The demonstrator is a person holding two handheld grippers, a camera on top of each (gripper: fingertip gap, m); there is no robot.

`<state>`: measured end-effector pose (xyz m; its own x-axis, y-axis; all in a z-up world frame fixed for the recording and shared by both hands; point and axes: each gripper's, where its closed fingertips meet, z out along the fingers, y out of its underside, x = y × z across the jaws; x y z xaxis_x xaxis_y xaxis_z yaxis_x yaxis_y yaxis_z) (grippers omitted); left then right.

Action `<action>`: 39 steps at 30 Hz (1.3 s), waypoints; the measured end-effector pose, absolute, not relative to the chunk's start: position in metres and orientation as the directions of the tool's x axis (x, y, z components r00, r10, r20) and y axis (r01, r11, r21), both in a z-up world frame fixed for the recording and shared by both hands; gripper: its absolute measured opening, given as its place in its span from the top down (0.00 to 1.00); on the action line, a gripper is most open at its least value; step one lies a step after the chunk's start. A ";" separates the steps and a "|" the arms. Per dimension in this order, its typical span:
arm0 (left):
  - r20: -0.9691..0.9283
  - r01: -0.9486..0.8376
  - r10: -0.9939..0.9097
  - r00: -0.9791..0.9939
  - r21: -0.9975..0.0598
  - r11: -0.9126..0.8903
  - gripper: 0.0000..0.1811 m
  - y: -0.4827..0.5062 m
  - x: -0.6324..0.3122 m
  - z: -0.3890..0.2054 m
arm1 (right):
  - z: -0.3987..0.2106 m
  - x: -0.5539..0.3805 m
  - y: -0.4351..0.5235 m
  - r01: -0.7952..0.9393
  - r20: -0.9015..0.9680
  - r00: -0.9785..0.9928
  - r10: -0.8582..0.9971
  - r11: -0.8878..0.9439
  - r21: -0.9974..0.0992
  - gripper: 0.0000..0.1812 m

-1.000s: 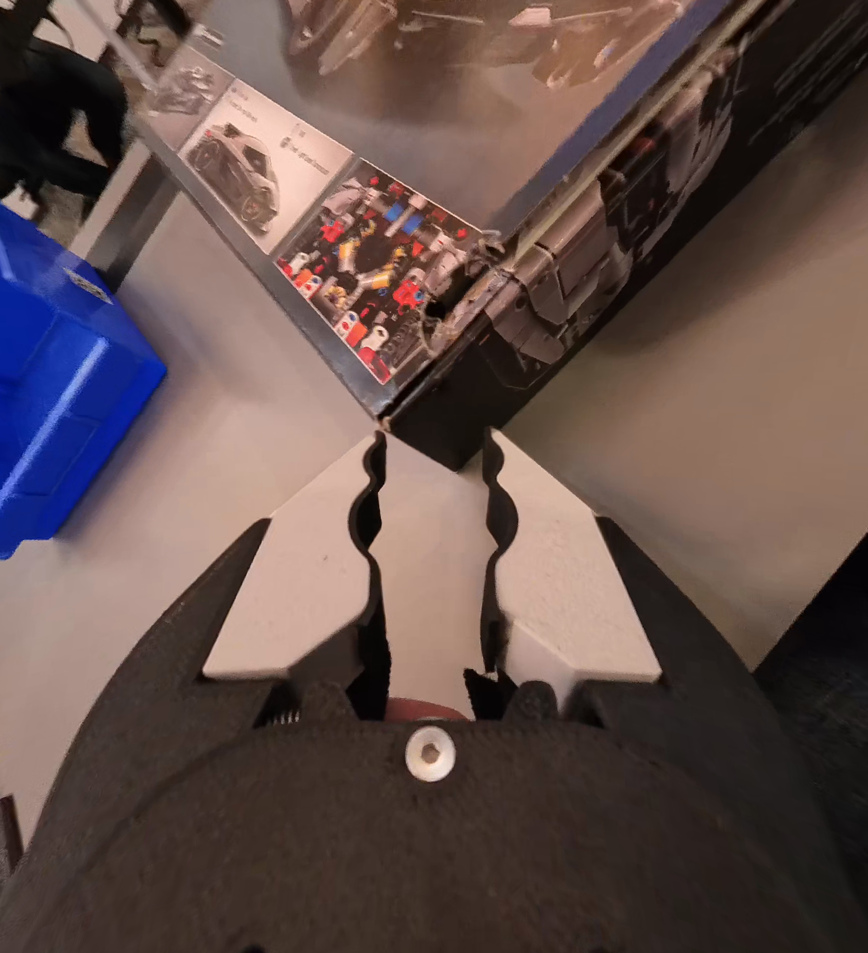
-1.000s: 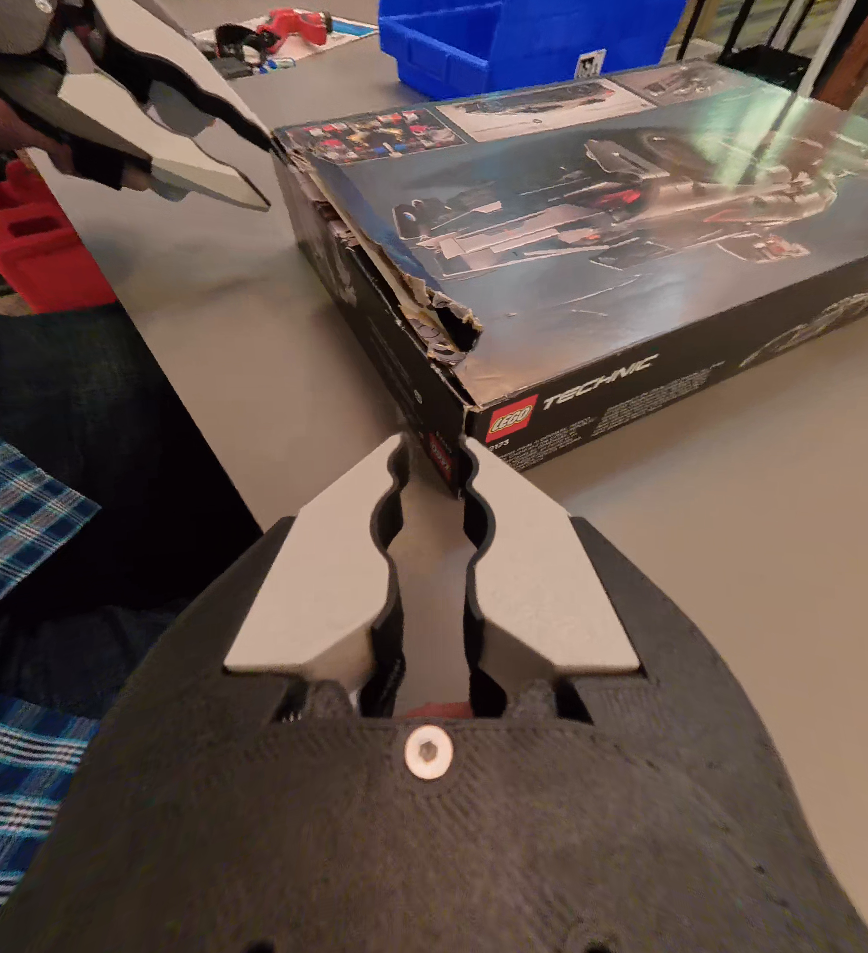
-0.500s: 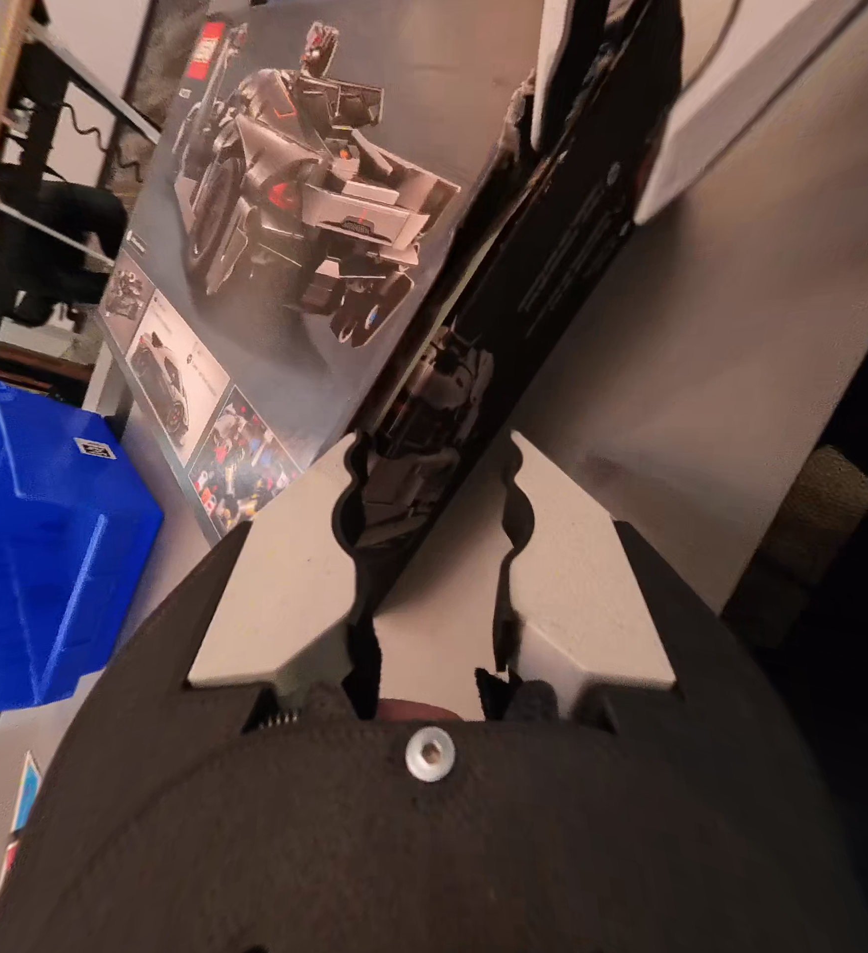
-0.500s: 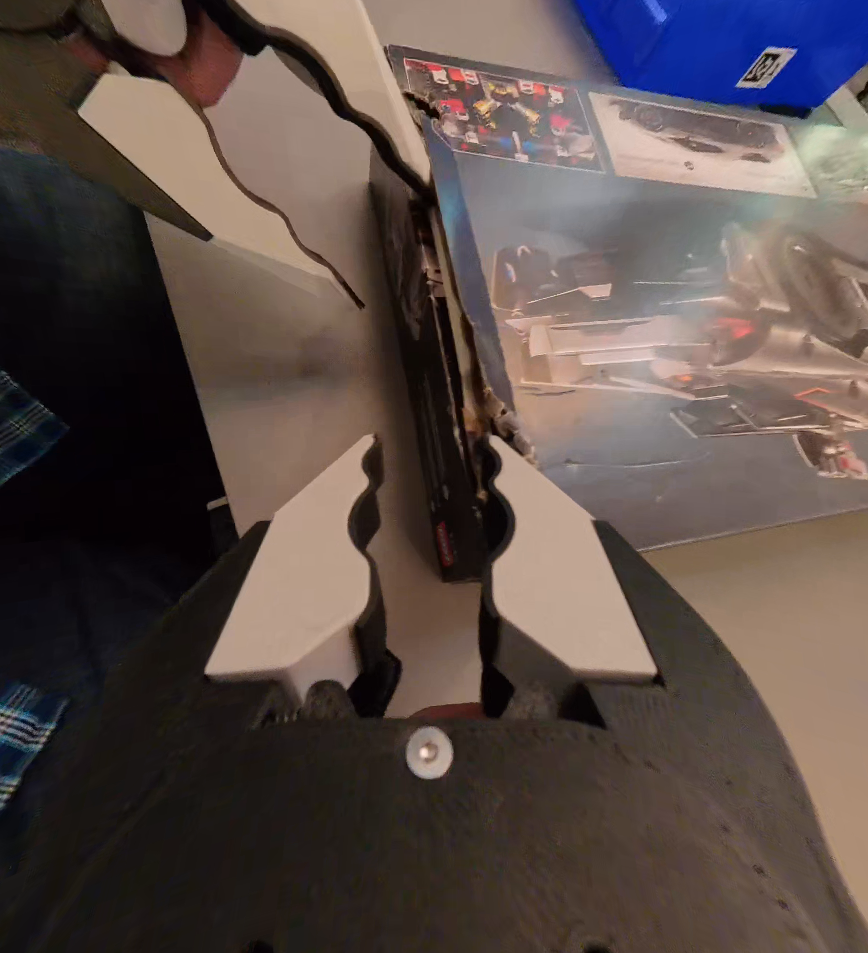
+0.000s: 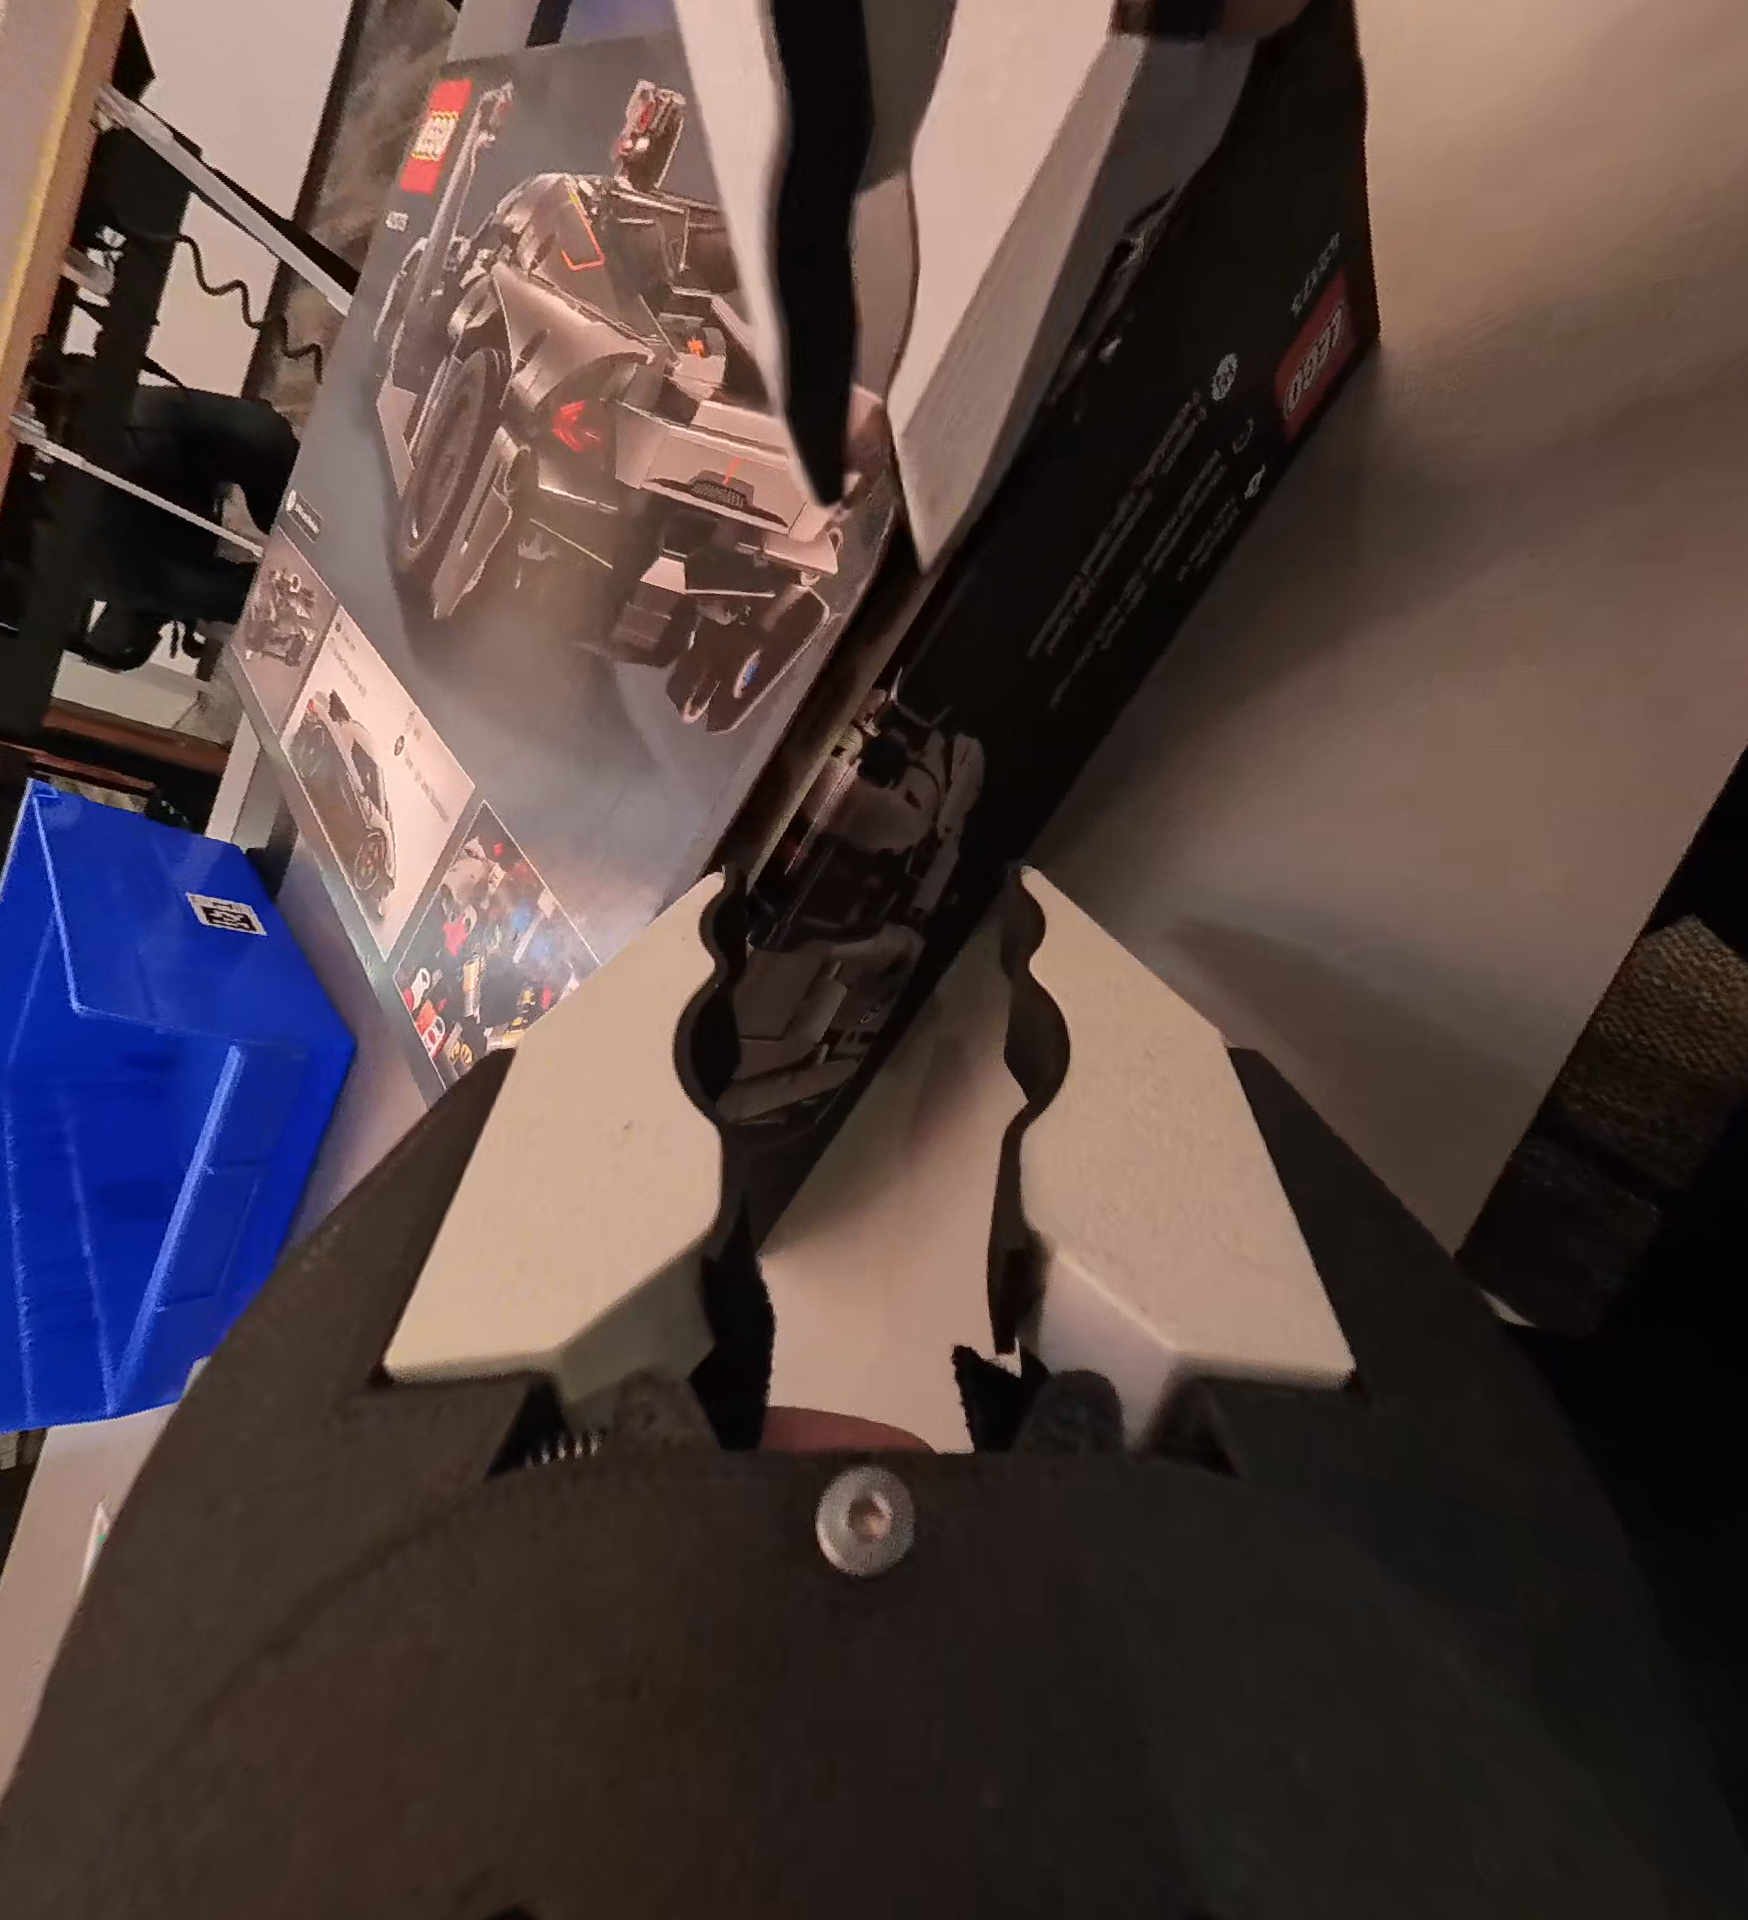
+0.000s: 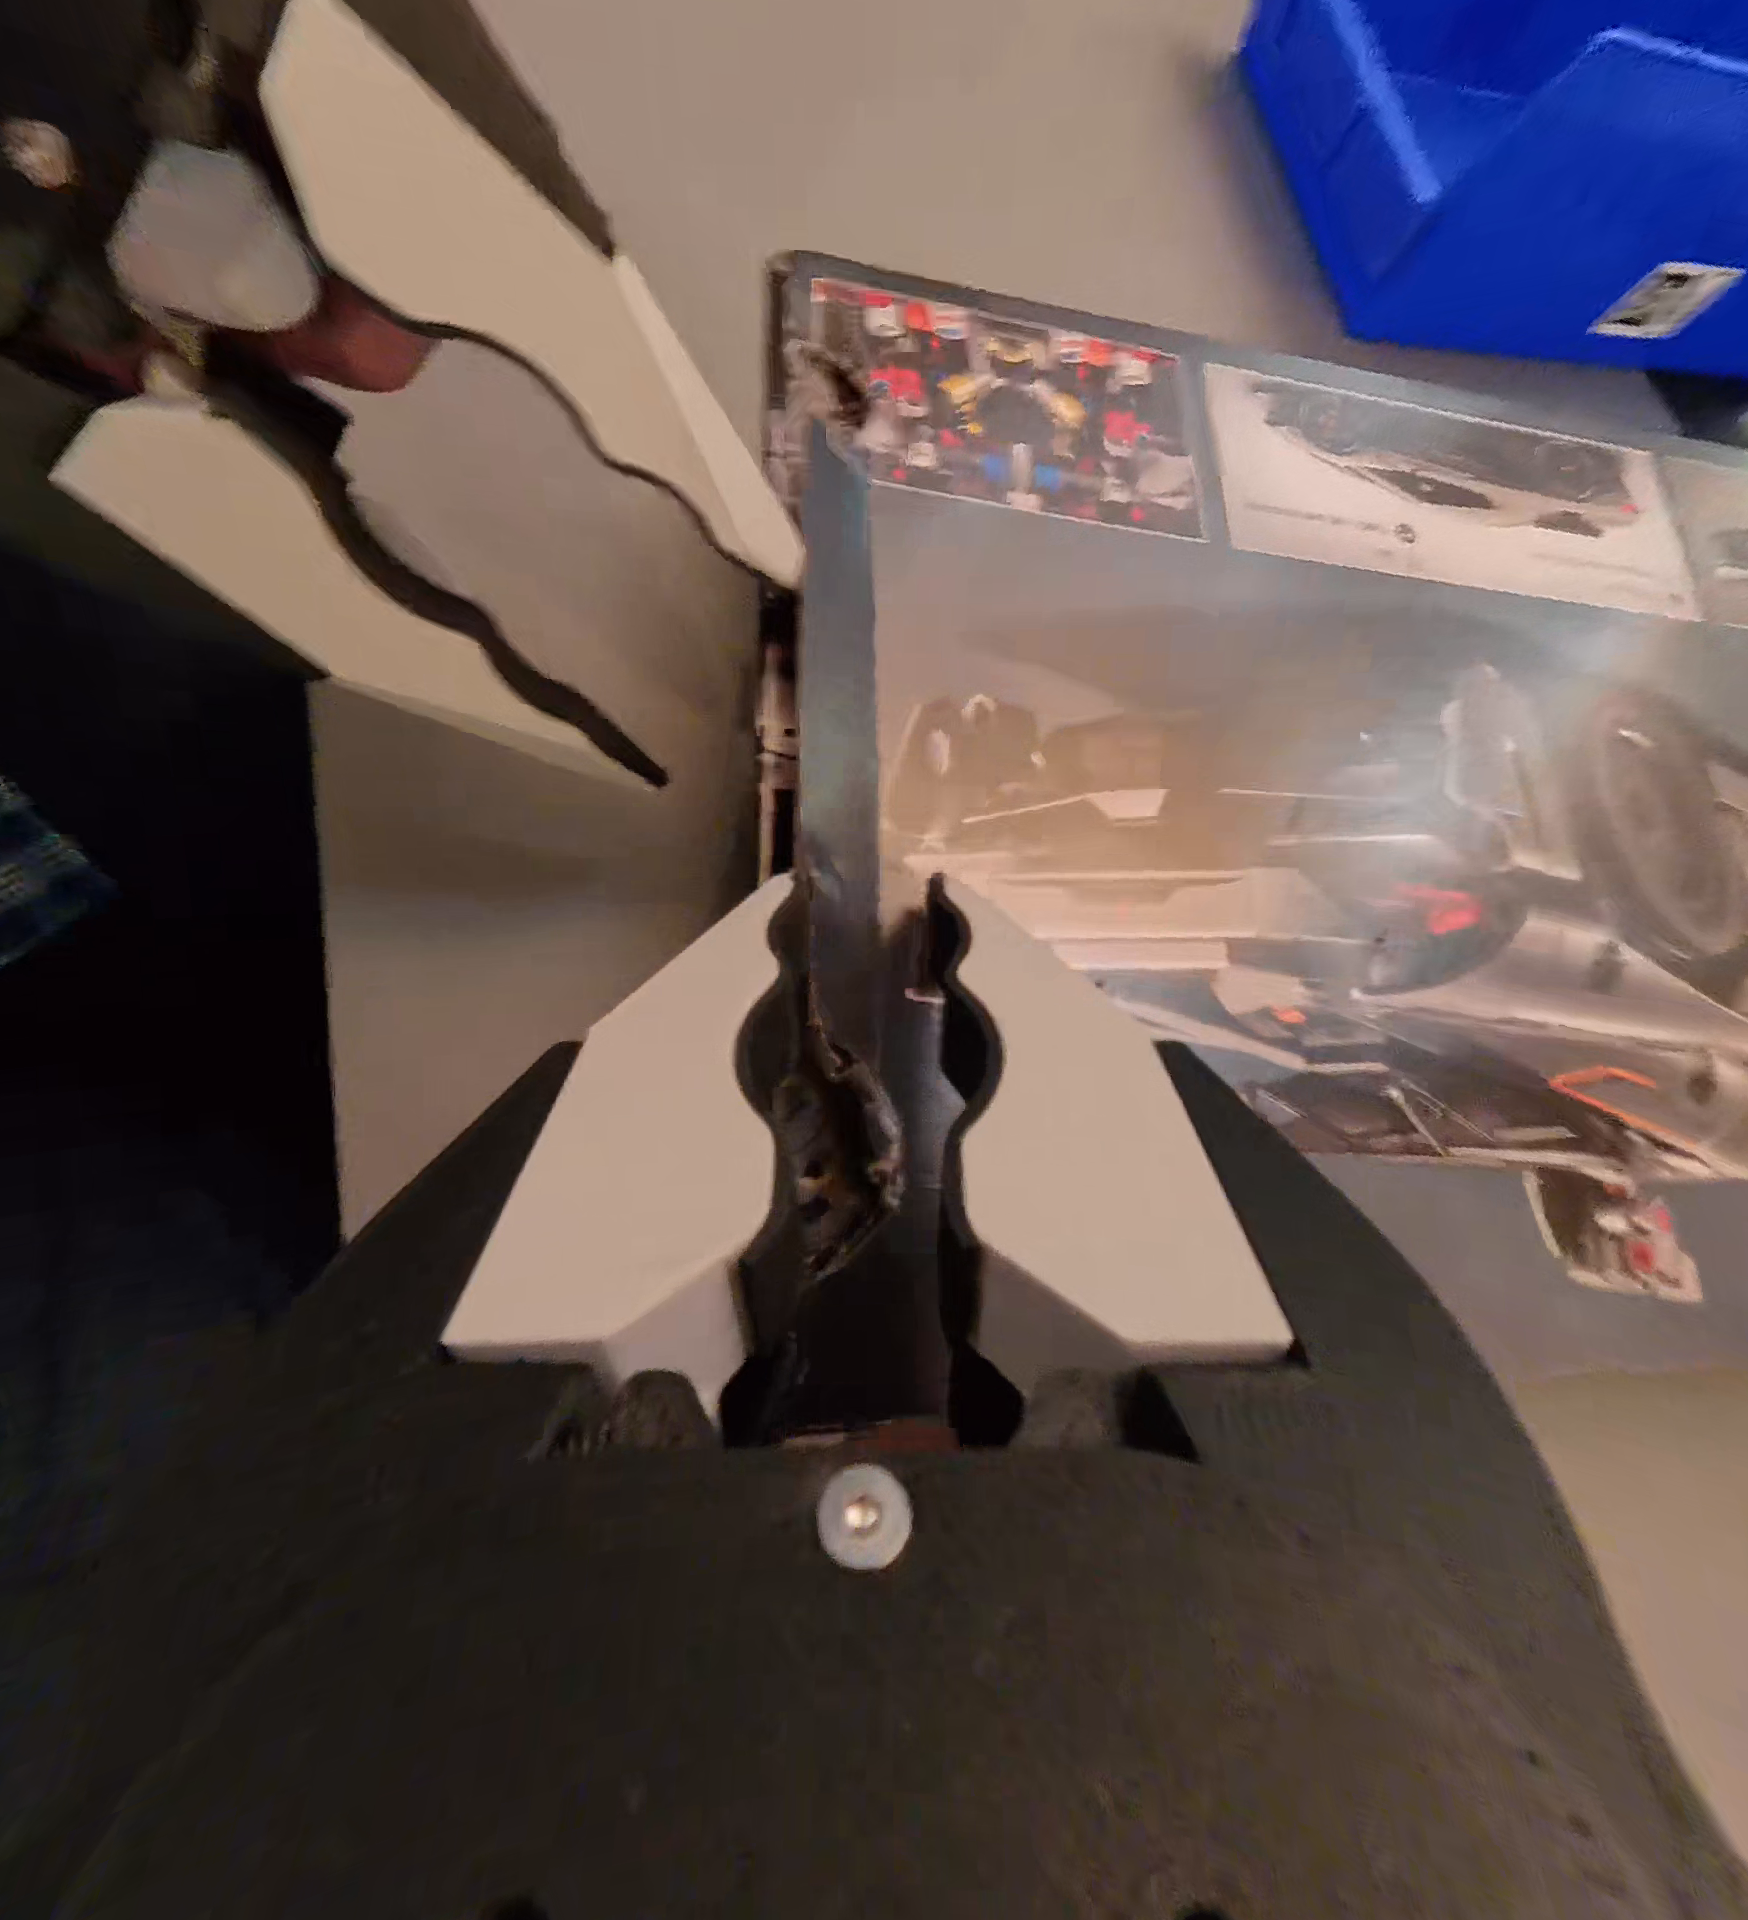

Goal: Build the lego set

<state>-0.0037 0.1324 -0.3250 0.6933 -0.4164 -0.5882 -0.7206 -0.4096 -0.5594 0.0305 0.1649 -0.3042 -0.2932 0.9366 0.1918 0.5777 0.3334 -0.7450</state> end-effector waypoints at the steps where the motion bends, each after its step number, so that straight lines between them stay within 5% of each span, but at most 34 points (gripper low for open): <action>1: -0.590 -0.721 -0.416 0.692 -0.562 -0.405 0.75 0.133 -0.004 -0.324 | -0.304 0.030 0.159 0.573 0.147 -0.318 0.937 0.313 -0.757 0.95; 8: -0.568 -0.709 -0.425 0.705 -0.582 -0.399 0.72 0.140 0.002 -0.325 | -0.298 0.026 0.163 0.520 0.322 -0.330 0.887 0.456 -0.723 0.97; 19: -0.486 -0.715 -0.528 0.696 -0.531 -0.455 0.65 0.161 0.015 -0.339 | -0.289 0.023 0.174 0.504 0.189 -0.290 0.938 0.318 -0.803 1.00; 23: -0.409 -0.688 -0.563 0.718 -0.535 -0.490 0.70 0.170 0.013 -0.338 | -0.290 0.022 0.183 0.518 0.161 -0.281 0.946 0.291 -0.805 1.00; 33: -0.619 -0.823 -0.542 0.568 -0.418 -0.385 0.92 0.166 0.017 -0.345 | -0.289 0.021 0.195 0.521 0.099 -0.220 0.971 0.203 -0.829 1.00; 39: -0.718 -0.839 -0.444 0.536 -0.395 -0.375 0.91 0.164 0.016 -0.345 | -0.288 0.020 0.197 0.526 0.101 -0.219 0.970 0.205 -0.825 1.00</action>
<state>0.0159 0.1635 -0.3446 0.5363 -0.4435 -0.7181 -0.8388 -0.3748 -0.3950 0.0195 0.1965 -0.2881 -0.2193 0.9704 0.1012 0.5262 0.2050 -0.8253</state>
